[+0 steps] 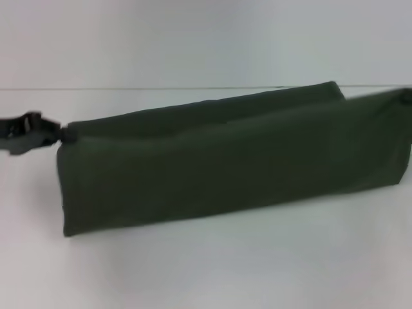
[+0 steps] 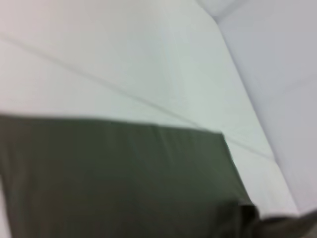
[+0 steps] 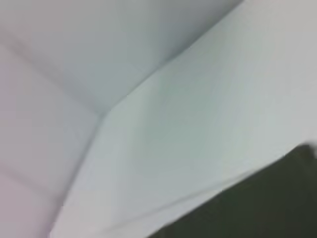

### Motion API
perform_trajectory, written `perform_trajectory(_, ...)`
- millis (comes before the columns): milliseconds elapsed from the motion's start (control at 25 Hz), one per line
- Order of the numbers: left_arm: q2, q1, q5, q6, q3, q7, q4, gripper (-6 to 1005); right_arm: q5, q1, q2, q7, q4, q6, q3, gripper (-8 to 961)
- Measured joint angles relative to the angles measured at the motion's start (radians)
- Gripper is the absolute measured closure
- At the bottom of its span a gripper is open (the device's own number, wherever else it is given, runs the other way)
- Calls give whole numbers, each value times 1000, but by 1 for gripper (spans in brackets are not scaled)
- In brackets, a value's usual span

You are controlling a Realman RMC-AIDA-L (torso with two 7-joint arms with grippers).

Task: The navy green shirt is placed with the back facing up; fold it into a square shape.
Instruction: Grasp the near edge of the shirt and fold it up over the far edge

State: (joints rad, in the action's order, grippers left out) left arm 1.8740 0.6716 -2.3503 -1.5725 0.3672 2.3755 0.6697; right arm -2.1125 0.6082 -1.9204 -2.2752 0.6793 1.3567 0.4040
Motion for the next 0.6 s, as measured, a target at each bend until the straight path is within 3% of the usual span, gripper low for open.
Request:
perform_trajectory(120, 5, 36, -7, 154, 20, 3, -70, 988, 0, 54, -50, 54, -40, -232, 46, 933)
perform_trajectory(240, 23, 54, -7, 301, 47, 4, -112, 988, 0, 109, -82, 90, -91, -451, 116, 933)
perform_trajectory(400, 65, 54, -7, 420, 67, 5, -104, 987, 0, 166, -106, 96, -133, -670, 222, 932)
perform_trajectory(600, 100, 51, -3, 525, 76, 10, -82, 987, 3, 208, -124, 96, -136, -788, 281, 921)
